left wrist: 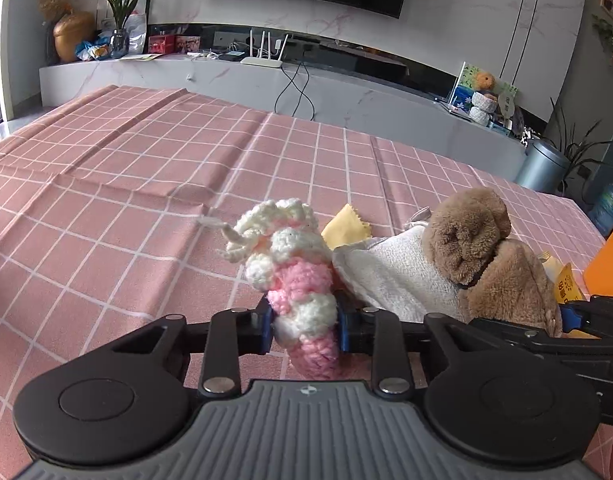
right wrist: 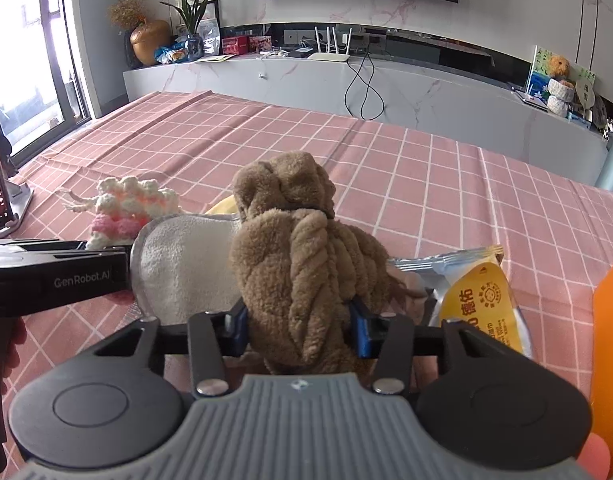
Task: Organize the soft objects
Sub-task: 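Grasp the pink knitted hat with the left tool while the right tool grasps the brown plush bear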
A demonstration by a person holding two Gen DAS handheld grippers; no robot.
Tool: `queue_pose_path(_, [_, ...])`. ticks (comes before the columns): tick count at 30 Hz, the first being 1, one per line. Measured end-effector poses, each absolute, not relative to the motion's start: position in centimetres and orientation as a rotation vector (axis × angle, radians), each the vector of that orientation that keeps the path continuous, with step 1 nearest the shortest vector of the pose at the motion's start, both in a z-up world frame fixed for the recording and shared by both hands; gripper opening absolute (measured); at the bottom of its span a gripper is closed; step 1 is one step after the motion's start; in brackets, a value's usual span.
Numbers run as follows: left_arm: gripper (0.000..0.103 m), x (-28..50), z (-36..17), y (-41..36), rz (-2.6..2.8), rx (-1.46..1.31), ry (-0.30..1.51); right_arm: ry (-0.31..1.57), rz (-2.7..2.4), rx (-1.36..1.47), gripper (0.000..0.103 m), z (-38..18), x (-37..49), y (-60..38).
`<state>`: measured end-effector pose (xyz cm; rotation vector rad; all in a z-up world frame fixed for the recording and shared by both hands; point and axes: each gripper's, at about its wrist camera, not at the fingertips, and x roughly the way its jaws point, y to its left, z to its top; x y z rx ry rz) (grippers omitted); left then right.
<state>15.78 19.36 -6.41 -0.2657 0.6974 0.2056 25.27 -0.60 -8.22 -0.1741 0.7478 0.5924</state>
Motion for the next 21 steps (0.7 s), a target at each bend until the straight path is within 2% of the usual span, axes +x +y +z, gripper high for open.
queue_pose_path(7, [0.031,14.6,-5.1,19.7,0.226,-0.27,0.67,0.697,0.616,-0.123,0.042,-6.0,24.6,-2.2])
queue_pose_path(21, [0.031,11.4,2.1,17.8,0.206,-0.226,0.535,0.607,0.652,0.032,0.042,0.5,20.4,-7.2])
